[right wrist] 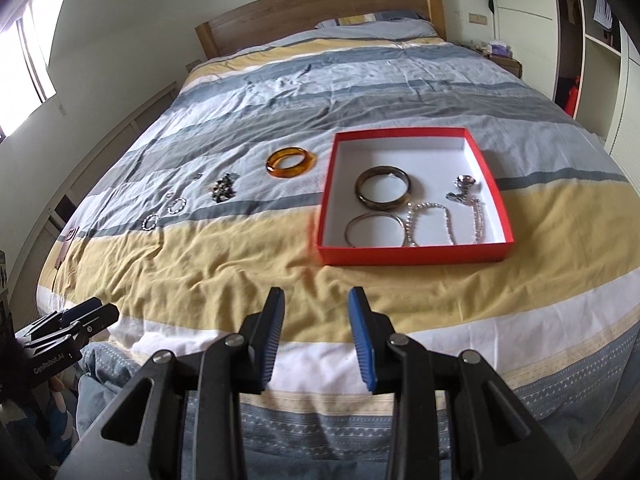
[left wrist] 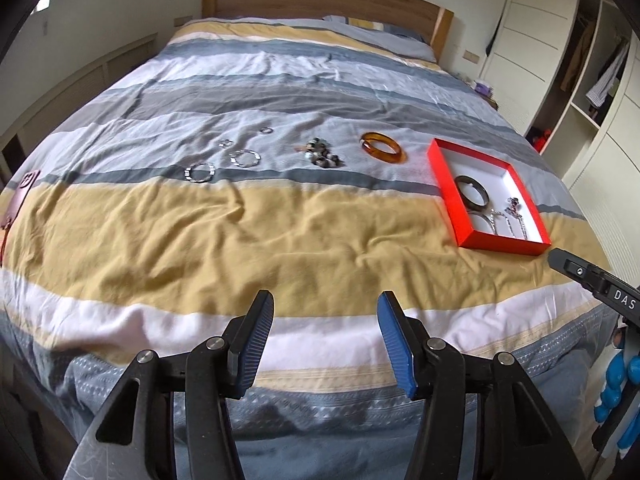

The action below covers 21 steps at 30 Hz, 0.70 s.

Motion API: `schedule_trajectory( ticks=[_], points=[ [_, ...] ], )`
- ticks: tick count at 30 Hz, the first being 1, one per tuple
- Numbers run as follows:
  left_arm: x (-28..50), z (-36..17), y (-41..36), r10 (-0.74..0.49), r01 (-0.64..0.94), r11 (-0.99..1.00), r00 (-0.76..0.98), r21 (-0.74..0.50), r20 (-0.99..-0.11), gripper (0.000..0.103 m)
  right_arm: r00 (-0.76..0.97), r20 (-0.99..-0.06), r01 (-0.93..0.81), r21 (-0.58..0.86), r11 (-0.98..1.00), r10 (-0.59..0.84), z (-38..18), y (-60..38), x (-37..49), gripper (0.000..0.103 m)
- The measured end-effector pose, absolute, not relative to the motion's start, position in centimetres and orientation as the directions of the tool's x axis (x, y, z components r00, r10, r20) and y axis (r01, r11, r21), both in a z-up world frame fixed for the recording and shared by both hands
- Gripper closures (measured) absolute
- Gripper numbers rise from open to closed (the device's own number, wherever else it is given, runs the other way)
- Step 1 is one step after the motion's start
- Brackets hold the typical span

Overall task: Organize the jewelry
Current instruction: 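Withdraw both tools from the box toward the remaining jewelry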

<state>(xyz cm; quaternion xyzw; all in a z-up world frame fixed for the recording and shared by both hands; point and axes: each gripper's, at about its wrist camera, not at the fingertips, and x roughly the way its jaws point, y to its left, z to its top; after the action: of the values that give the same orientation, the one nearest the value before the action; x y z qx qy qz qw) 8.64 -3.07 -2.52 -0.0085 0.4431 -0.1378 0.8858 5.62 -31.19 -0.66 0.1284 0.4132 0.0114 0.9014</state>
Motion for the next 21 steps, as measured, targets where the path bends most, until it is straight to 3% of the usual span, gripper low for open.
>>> schedule_trajectory(
  ticks=[21],
  points=[
    [7.8, -4.2, 1.7, -0.239, 0.185, 0.97, 0.593, -0.158, -0.769, 0.047, 0.674, -0.728, 0.041, 0.209, 0.977, 0.127, 0.4, -27.7, 5.8, 0.071]
  ],
)
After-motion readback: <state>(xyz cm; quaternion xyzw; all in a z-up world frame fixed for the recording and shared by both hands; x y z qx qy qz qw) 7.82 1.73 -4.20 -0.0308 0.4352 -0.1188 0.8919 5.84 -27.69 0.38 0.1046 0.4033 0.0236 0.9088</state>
